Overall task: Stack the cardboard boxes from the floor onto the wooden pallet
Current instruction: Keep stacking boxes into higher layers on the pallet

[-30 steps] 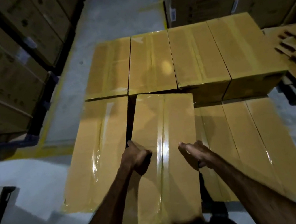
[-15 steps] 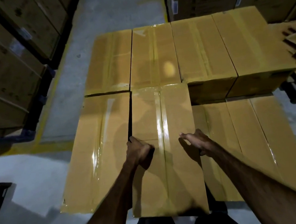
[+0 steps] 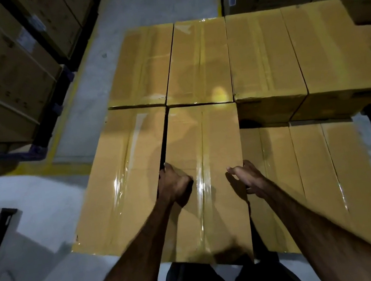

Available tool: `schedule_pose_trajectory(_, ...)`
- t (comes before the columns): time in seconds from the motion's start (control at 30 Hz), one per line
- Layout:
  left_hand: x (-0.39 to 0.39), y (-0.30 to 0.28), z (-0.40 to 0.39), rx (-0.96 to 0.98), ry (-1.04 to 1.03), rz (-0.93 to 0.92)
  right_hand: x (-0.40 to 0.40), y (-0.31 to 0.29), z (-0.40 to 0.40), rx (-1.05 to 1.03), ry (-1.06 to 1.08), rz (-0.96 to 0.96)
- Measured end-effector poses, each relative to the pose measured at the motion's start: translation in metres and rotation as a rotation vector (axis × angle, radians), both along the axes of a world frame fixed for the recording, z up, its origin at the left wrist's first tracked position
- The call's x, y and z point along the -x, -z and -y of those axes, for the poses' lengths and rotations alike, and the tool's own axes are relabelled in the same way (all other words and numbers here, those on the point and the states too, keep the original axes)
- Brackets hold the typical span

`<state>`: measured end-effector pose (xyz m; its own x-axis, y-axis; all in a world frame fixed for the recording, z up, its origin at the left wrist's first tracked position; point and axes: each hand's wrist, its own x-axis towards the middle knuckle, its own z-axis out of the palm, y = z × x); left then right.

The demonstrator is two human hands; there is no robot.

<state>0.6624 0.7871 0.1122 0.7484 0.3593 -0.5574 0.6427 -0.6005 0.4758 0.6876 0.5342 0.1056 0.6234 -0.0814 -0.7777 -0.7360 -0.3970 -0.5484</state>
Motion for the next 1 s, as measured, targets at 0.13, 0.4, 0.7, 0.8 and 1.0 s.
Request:
schedule_pose_trajectory(0.13,-0.001,-0.007,0.003,-0.032,0.039,0.016,0.001,0.007,0.001,-0.020,-0.009,0.012)
schedule_pose_trajectory(0.4,-0.013,0.016,-0.011,-0.059,0.057,0.038,0.001,0.013,-0.005,-0.004,0.008,0.026)
schedule_pose_trajectory(0.7,0.033,-0.009,-0.021,-0.456,0.371,0.305,-0.003,0.010,0.000,-0.007,-0.012,0.157)
schedule_pose_trajectory(0.8,0.045,0.008,-0.044,-0.433,0.415,0.089,-0.010,0.014,0.005,-0.041,-0.020,0.193)
schedule_pose_trajectory(1.0,0.066,0.025,-0.056,-0.325,0.467,0.056,-0.013,0.024,-0.003,-0.089,-0.037,0.225)
